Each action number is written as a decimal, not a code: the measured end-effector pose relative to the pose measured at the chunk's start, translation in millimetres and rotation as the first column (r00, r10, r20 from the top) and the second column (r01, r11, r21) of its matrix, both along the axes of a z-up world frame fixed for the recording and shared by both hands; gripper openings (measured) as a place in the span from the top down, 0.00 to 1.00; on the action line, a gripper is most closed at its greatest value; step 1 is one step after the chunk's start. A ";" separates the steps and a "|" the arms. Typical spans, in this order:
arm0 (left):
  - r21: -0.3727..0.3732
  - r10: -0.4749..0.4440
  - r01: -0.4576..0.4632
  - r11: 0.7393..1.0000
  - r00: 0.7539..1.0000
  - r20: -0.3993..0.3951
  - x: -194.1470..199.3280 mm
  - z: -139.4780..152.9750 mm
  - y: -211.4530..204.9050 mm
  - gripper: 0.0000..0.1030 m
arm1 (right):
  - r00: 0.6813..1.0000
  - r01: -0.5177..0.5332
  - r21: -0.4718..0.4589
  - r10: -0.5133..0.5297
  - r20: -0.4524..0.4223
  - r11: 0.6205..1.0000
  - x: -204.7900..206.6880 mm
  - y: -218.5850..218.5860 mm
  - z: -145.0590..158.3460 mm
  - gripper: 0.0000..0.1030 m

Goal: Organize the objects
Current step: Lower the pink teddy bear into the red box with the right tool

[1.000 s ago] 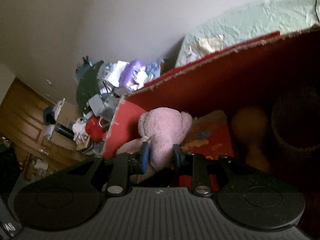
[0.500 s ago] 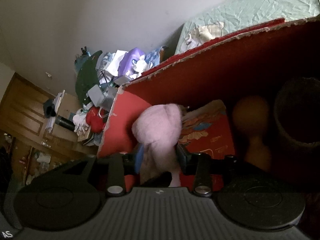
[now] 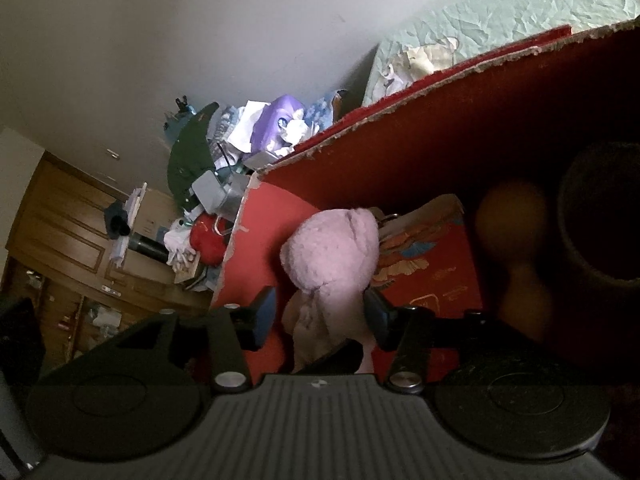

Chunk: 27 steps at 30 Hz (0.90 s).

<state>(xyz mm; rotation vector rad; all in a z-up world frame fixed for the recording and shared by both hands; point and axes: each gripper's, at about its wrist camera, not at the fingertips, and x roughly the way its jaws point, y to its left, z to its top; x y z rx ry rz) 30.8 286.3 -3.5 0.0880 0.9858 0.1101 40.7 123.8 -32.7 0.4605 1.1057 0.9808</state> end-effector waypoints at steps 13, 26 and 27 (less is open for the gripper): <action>0.036 0.019 -0.018 0.999 1.000 -0.010 -1.8 -6.0 -6.5 0.07 | 1.000 0.009 0.012 -0.009 -0.017 1.000 1.3 -0.7 -1.4 0.48; 0.088 0.009 -0.007 0.996 1.000 -0.025 -2.1 -12.7 -14.6 0.04 | 0.998 0.042 0.007 -0.042 -0.051 0.999 4.6 -6.7 -4.0 0.47; 0.092 0.008 -0.006 0.996 1.000 -0.025 -2.2 -13.0 -15.0 0.04 | 0.998 0.045 0.004 -0.045 -0.049 0.999 4.2 -7.3 -4.0 0.47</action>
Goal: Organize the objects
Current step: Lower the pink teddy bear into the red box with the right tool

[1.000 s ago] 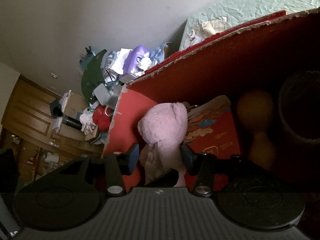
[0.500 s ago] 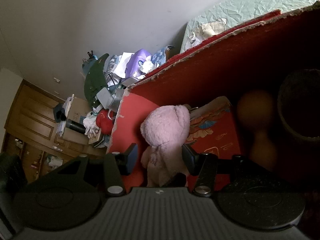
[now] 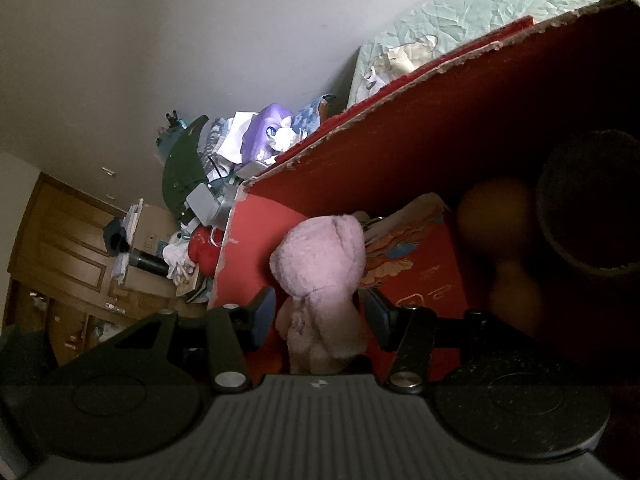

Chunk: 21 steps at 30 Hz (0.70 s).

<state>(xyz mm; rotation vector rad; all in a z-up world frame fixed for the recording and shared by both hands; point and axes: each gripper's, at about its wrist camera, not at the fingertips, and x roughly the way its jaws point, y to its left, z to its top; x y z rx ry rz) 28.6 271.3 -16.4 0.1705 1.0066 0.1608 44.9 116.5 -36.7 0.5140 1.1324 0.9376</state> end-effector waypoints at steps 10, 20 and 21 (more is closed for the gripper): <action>0.019 -0.012 0.012 1.000 1.000 0.002 -0.9 -2.0 -5.2 0.03 | 0.998 0.062 -0.027 -0.062 -0.028 0.998 7.4 -18.8 -3.3 0.48; 0.029 -0.041 0.038 0.999 0.995 0.089 -11.0 16.8 -9.3 0.03 | 0.999 0.035 0.002 -0.035 0.036 0.999 3.5 -18.9 0.7 0.47; 0.029 -0.051 0.048 0.998 0.993 0.105 -12.7 20.0 -10.8 0.03 | 0.998 0.031 0.014 -0.032 0.049 0.999 2.3 -19.5 1.6 0.47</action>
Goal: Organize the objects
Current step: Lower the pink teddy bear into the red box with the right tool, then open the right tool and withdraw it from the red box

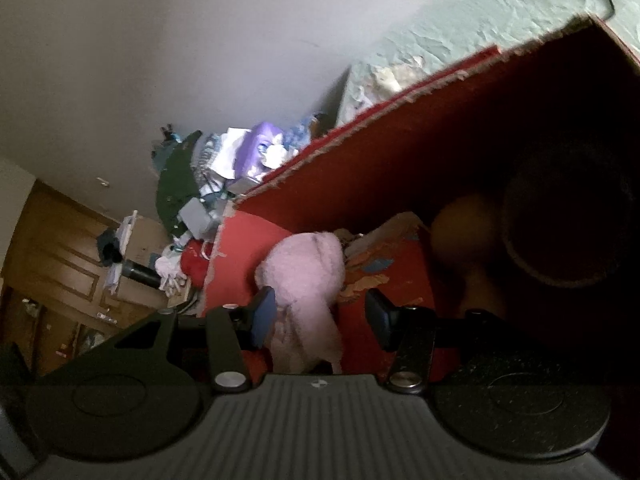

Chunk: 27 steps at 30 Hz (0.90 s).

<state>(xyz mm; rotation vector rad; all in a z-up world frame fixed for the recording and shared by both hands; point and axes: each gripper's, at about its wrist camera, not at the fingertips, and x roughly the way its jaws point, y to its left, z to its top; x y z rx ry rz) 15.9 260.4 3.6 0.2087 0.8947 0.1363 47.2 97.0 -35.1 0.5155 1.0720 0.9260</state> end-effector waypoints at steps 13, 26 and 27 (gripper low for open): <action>-0.101 -0.055 0.060 0.993 0.997 0.050 -18.0 16.7 -7.3 0.03 | 0.997 0.026 0.083 -0.032 0.066 0.996 -12.7 -30.3 7.6 0.48; -0.267 -0.168 0.192 0.944 0.979 0.113 -27.8 51.0 -55.8 0.04 | 0.964 0.120 0.226 -0.168 0.208 0.967 -31.0 -111.5 35.8 0.48; -0.287 -0.180 0.208 0.935 0.976 0.123 -28.1 55.0 -61.1 0.03 | 0.961 0.136 0.237 -0.187 0.206 0.962 -31.0 -122.7 37.1 0.48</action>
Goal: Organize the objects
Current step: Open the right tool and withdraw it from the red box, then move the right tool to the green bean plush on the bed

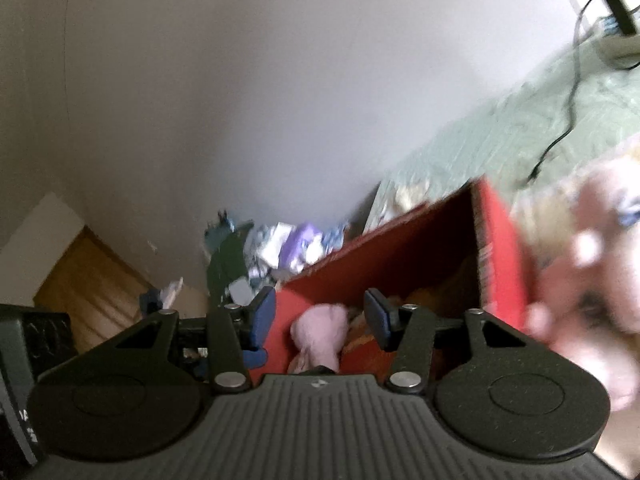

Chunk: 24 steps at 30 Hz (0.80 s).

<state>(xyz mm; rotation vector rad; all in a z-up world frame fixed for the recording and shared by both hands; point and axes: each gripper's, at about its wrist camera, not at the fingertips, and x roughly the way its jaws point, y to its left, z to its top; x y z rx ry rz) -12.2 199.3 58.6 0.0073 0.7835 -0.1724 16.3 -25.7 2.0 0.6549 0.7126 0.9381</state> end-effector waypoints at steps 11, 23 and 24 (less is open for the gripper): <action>-0.162 -0.298 0.295 0.942 0.955 0.005 8.6 15.4 -118.1 0.01 | 0.968 0.249 0.064 -0.247 -0.034 0.966 11.7 -139.0 1.2 0.48; -0.244 -0.545 0.502 0.830 0.821 -0.167 24.7 -36.7 -258.8 0.01 | 0.833 0.535 -0.156 -0.549 -0.069 0.830 35.6 -258.4 -38.0 0.48; -0.243 -0.551 0.506 0.828 0.815 -0.181 25.2 -42.9 -266.3 0.01 | 0.827 0.541 -0.180 -0.558 -0.061 0.821 39.3 -265.0 -42.2 0.48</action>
